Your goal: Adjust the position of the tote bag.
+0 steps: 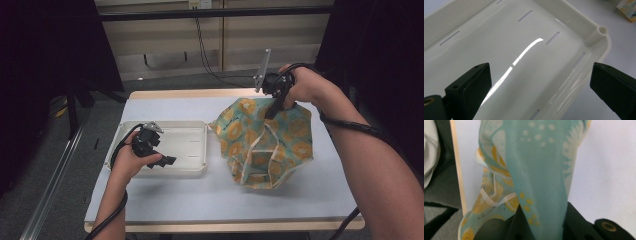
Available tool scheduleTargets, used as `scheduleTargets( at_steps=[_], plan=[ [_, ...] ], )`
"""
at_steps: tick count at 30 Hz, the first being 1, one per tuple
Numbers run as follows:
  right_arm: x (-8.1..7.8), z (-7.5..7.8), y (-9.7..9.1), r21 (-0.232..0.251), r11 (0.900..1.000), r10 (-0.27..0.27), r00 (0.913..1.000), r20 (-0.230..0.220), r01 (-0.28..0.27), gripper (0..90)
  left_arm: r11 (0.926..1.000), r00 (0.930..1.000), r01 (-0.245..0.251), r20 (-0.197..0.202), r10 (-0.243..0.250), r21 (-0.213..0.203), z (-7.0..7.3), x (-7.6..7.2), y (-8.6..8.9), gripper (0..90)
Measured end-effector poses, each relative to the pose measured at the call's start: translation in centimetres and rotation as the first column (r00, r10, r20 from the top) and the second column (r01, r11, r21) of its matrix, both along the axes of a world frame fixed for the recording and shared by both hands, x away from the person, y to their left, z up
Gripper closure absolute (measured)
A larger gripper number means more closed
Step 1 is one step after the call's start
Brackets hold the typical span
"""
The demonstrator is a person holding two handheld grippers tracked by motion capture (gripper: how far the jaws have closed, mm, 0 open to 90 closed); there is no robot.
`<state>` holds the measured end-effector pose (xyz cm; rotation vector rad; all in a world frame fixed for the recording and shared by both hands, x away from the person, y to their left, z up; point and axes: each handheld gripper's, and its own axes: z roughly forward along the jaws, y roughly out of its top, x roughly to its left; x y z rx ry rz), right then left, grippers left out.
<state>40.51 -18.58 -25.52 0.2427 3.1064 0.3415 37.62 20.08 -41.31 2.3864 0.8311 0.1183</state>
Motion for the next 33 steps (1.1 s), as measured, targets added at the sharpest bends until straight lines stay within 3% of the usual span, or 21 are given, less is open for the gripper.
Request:
scheduleTargets(
  at_steps=[7, 9, 11, 14, 15, 17, 18, 19, 20, 21, 24, 25, 26, 27, 30, 31, 32, 33],
  plan=[
    [0.1, -0.1, -0.3, 0.028, 0.9996, -0.002, 1.0000, 0.003, 0.002, 90.0, 1.0000, 1.0000, -0.001, 0.004, 0.001, -0.003, 0.1, -0.2, 0.0, 3.6],
    [0.1, -0.1, -0.3, 0.030, 0.9976, -0.062, 0.9980, -0.004, 0.062, 89.8, 1.0000, 1.0000, 0.000, 0.006, 0.000, -0.005, 0.2, -0.3, 0.0, 3.6],
    [0.0, -0.1, -0.2, 0.027, 0.9970, -0.072, 0.9972, -0.016, 0.073, 82.0, 0.9998, 1.0000, -0.003, 0.004, 0.003, -0.018, 0.3, -0.5, -0.1, 3.6],
    [-0.4, 0.0, -0.4, 0.010, 0.9833, -0.182, 0.9831, -0.024, 0.182, 62.2, 0.9997, 1.0000, 0.000, 0.009, 0.000, -0.022, 0.5, -1.0, -0.1, 3.6],
    [-0.4, 0.0, -0.4, 0.010, 0.9833, -0.182, 0.9831, -0.024, 0.182, 62.2, 0.9996, 1.0000, 0.001, 0.008, 0.000, -0.030, 0.7, -1.1, 0.0, 3.6],
    [-0.5, 0.0, -0.6, 0.002, 0.9415, -0.336, 0.9387, -0.078, 0.337, 47.0, 0.9994, 0.9999, 0.008, 0.013, -0.007, -0.033, 0.9, -1.3, 0.0, 3.6],
    [-0.7, 0.2, -1.0, -0.002, 0.9343, -0.356, 0.9323, -0.064, 0.356, 42.9, 0.9991, 0.9998, 0.014, 0.012, -0.014, -0.040, 1.0, -1.5, 0.0, 3.6],
    [-0.7, 0.2, -1.0, -0.002, 0.9343, -0.356, 0.9323, -0.064, 0.356, 42.9, 0.9986, 0.9999, 0.009, 0.010, -0.009, -0.051, 1.1, -1.6, -0.1, 3.6],
    [-0.9, 0.4, -1.1, 0.008, 0.9204, -0.390, 0.9188, -0.063, 0.391, 36.4, 0.9989, 0.9996, 0.025, 0.012, -0.024, -0.041, 1.3, -1.6, -0.1, 3.6],
    [-1.2, 0.9, -1.6, 0.003, 0.8869, -0.460, 0.8835, -0.089, 0.462, 31.6, 0.9986, 0.9995, 0.031, 0.010, -0.030, -0.043, 1.4, -1.7, -0.3, 3.6],
    [-1.5, 1.2, -2.2, -0.003, 0.8807, -0.472, 0.8780, -0.077, 0.474, 30.5, 0.9970, 0.9988, 0.047, 0.014, -0.046, -0.061, 1.9, -1.8, -0.9, 3.6],
    [-1.8, 1.4, -2.7, 0.011, 0.8684, -0.494, 0.8669, -0.066, 0.496, 28.1, 0.9967, 0.9985, 0.052, 0.018, -0.051, -0.063, 2.0, -1.7, -1.0, 3.6],
    [-1.8, 1.4, -2.7, 0.011, 0.8684, -0.494, 0.8669, -0.066, 0.496, 28.1, 0.9958, 0.9975, 0.070, 0.014, -0.069, -0.060, 2.3, -1.6, -1.2, 3.6],
    [-1.9, 1.6, -3.0, -0.001, 0.8641, -0.502, 0.8616, -0.075, 0.503, 27.8, 0.9955, 0.9973, 0.073, 0.016, -0.072, -0.060, 2.4, -1.5, -1.4, 3.6],
    [-2.2, 2.1, -3.6, 0.036, 0.8449, -0.531, 0.8451, -0.058, 0.534, 24.4, 0.9929, 0.9949, 0.101, 0.012, -0.100, -0.063, 3.2, -1.1, -2.0, 3.6],
    [-2.3, 2.2, -3.8, 0.053, 0.8438, -0.531, 0.8452, -0.060, 0.534, 21.7, 0.9916, 0.9938, 0.111, 0.013, -0.111, -0.066, 3.4, -1.1, -2.2, 3.6],
    [-2.4, 2.3, -4.1, 0.064, 0.8495, -0.520, 0.8515, -0.070, 0.524, 24.4, 0.9901, 0.9924, 0.123, 0.015, -0.122, -0.068, 3.7, -1.0, -2.5, 3.6],
    [-2.6, 2.5, -4.3, 0.070, 0.8396, -0.534, 0.8422, -0.072, 0.539, 24.4, 0.9898, 0.9920, 0.125, 0.020, -0.124, -0.067, 3.9, -1.0, -2.7, 3.6]
  ],
)
